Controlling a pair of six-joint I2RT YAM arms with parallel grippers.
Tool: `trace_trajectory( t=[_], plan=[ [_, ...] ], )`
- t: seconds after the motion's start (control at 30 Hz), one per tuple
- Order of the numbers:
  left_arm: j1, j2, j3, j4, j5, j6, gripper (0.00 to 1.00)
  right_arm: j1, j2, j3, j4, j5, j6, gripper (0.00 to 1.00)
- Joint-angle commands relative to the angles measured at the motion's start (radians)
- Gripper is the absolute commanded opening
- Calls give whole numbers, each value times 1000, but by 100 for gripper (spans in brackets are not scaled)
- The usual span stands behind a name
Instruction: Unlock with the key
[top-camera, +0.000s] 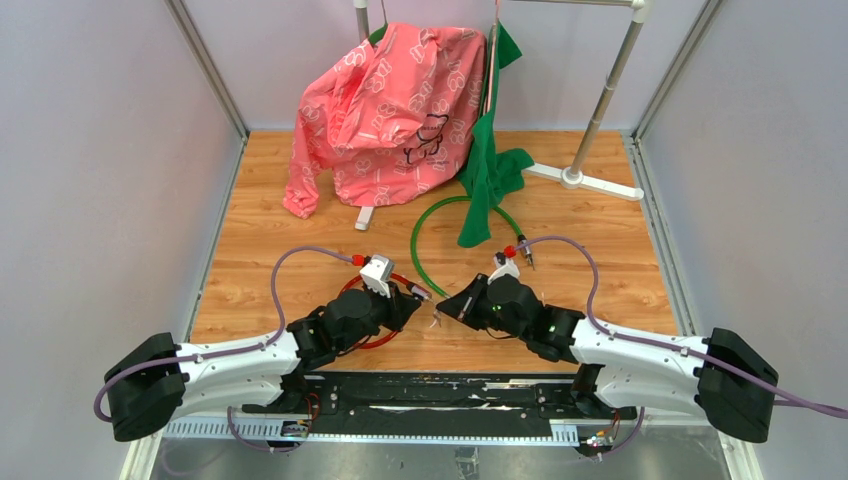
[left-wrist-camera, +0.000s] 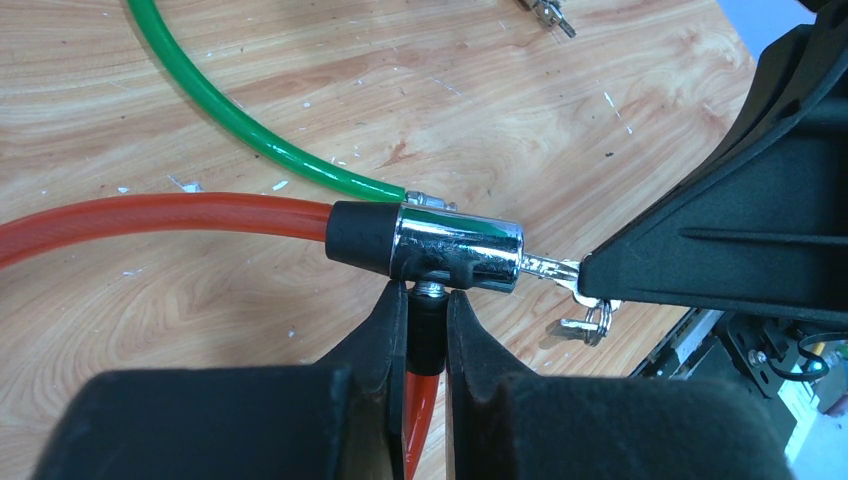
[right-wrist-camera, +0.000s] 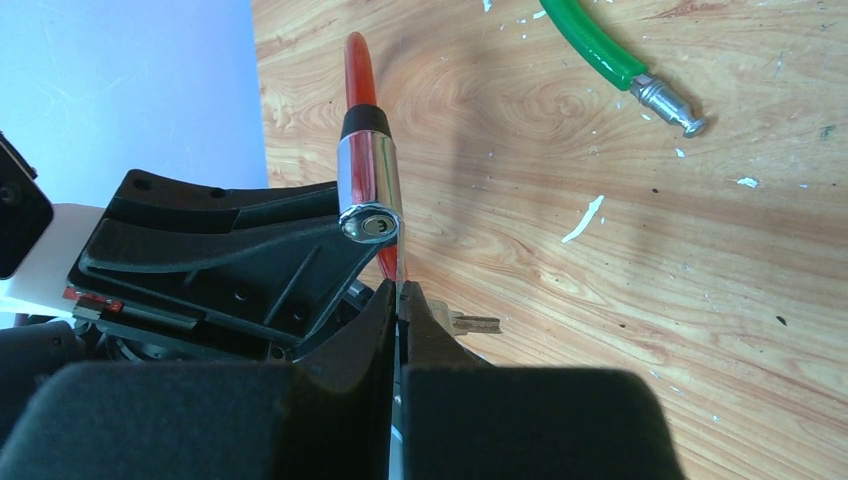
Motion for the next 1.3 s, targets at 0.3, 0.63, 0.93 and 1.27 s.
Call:
trace_trajectory(
  t=[0.3, 0.63, 0.93, 1.27],
  plan=[
    [1, 10, 4, 38, -26, -10, 0, 10, -10, 21, 10, 29, -11, 0],
    [2, 9, 3, 38, -30, -13, 0, 13, -17, 38, -34, 28, -16, 0],
    [2, 4, 0, 38, -30, -12, 0, 15, 10, 38, -12, 25, -14, 0],
    [1, 3, 0, 38, -26, -10, 0, 15, 14, 33, -2, 28, -11, 0]
  ],
)
